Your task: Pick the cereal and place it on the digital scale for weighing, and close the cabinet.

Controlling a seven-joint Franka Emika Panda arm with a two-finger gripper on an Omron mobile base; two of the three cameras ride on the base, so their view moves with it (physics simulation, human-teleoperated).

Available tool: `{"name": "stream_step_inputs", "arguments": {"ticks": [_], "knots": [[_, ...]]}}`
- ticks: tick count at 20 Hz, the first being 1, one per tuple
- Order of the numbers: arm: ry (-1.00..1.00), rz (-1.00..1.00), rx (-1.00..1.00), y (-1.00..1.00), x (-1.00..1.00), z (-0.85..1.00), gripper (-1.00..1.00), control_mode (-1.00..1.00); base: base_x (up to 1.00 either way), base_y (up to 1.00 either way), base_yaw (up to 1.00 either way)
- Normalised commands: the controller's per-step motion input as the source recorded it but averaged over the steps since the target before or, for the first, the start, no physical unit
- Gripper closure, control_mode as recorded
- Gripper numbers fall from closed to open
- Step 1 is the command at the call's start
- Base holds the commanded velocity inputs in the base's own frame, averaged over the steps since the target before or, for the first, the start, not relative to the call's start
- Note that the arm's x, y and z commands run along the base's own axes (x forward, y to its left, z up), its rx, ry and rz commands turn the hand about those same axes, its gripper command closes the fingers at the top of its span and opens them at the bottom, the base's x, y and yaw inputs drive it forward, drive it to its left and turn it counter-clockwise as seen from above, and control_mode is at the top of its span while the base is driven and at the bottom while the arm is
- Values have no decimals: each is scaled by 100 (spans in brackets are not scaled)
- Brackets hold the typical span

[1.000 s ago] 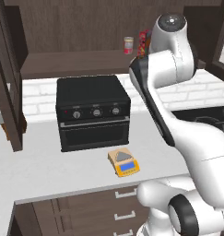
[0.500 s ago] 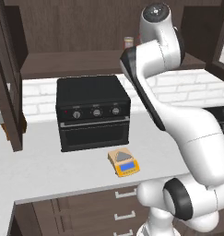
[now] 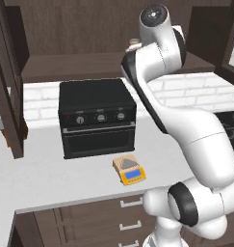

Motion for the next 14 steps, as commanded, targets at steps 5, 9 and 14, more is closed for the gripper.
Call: {"name": "stream_step_inputs", "arguments": {"ticks": [5,9,14], "knots": [[-13,-15,0,9,34,0,-100,-100,0,0,0],[-8,-11,1,0,32,0,-100,-100,0,0,0],[-8,-9,0,0,36,0,-100,-100,0,0,0]]}}
